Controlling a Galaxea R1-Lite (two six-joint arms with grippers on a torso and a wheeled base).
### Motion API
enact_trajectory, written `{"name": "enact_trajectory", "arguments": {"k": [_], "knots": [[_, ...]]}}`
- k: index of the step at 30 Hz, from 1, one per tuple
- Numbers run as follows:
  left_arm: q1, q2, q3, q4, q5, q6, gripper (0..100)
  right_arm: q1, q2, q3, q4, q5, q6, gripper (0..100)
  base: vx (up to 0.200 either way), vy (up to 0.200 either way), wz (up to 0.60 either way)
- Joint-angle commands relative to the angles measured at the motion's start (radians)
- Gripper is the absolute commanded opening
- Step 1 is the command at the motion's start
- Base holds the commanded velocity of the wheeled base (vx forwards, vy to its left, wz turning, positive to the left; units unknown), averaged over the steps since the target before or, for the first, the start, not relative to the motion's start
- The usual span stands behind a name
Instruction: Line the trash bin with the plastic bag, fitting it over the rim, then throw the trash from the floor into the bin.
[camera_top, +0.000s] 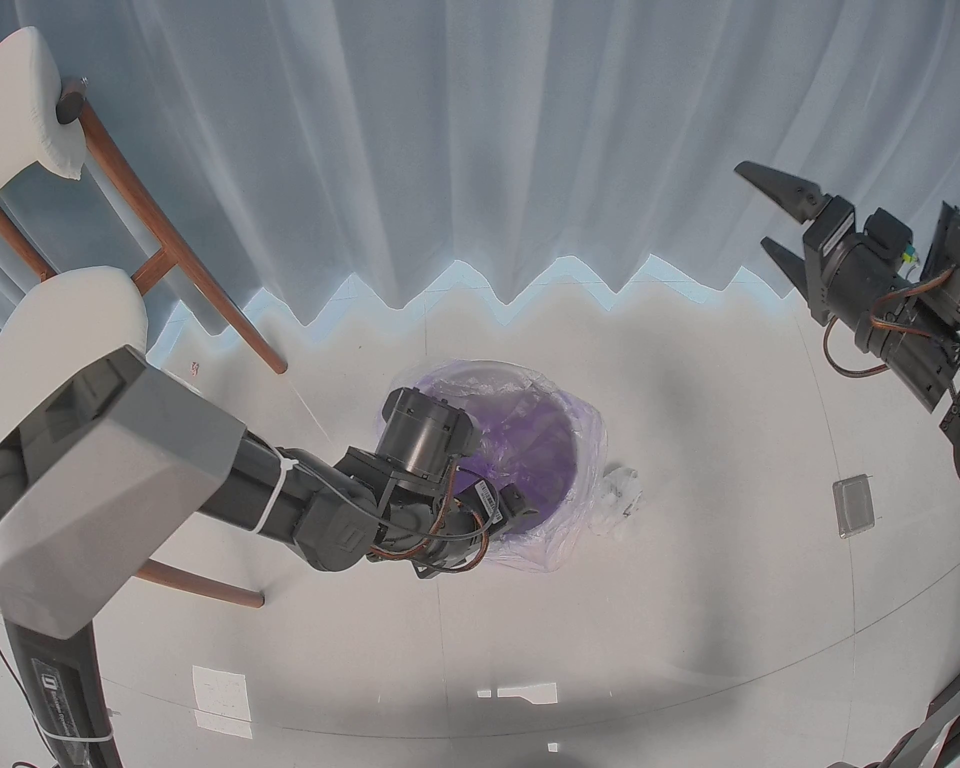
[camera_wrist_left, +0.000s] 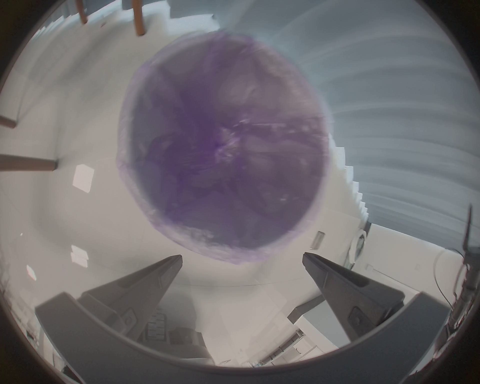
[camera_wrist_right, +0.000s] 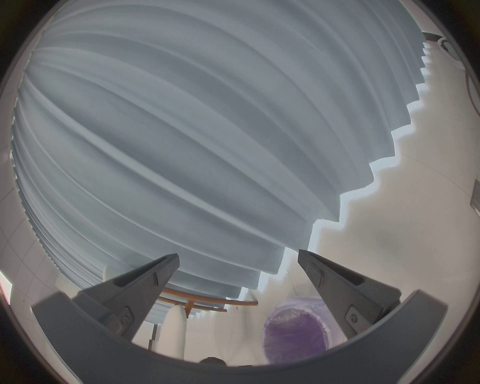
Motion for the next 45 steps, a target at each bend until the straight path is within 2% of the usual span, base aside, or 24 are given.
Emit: {"name": "enact_trajectory", "arguments": {"k": [1, 11, 16, 17, 27, 31, 33, 38, 41, 42, 43, 45], "knots": [[0.018, 0.072, -0.022, 0.02, -0.011, -0.005, 100, -0.014, -0.056, 0.009, -0.004, 0.003, 0.001, 100, 0.0, 0.0, 0.0], [0.061, 0.116, -0.125, 0.051, -0.021, -0.039, 100, -0.006, -0.062, 0.012, -0.007, 0.003, -0.007, 100, 0.0, 0.0, 0.0], [0.063, 0.162, -0.237, 0.148, -0.017, -0.079, 100, -0.007, -0.062, 0.011, -0.008, 0.003, -0.007, 100, 0.0, 0.0, 0.0], [0.063, 0.168, -0.246, 0.162, -0.012, -0.079, 0, -0.007, -0.062, 0.011, -0.008, 0.003, -0.007, 100, 0.0, 0.0, 0.0], [0.063, 0.17, -0.252, 0.18, 0.003, -0.077, 0, -0.011, -0.081, 0.008, -0.01, 0.003, -0.009, 100, 0.0, 0.0, 0.0], [0.075, 0.159, -0.255, 0.194, 0.035, -0.048, 0, -0.011, -0.082, 0.009, -0.01, 0.005, -0.009, 100, 0.0, 0.0, 0.0], [0.098, 0.147, -0.261, 0.232, 0.04, 0.002, 0, -0.011, -0.084, 0.009, -0.01, 0.005, -0.009, 100, 0.0, 0.0, 0.0], [0.147, 0.079, -0.274, 0.375, 0.049, 0.202, 0, -0.009, -0.093, 0.011, -0.008, 0.005, -0.009, 100, 0.0, 0.0, 0.0], [0.178, 0.039, -0.289, 0.399, 0.094, 0.308, 0, -0.011, -0.091, 0.012, -0.008, 0.005, -0.009, 100, 0.0, 0.0, 0.0], [0.179, 0.036, -0.291, 0.399, 0.095, 0.314, 0, -0.009, -0.091, 0.012, -0.008, 0.005, -0.009, 100, 0.0, 0.0, 0.0], [0.205, 0.013, -0.3, 0.401, 0.12, 0.41, 0, -0.009, -0.091, 0.014, -0.008, 0.005, -0.009, 100, 0.0, 0.0, 0.0], [0.224, -0.005, -0.303, 0.399, 0.135, 0.493, 0, -0.009, -0.091, 0.015, -0.008, 0.006, -0.009, 100, 0.0, 0.0, 0.0]]}}
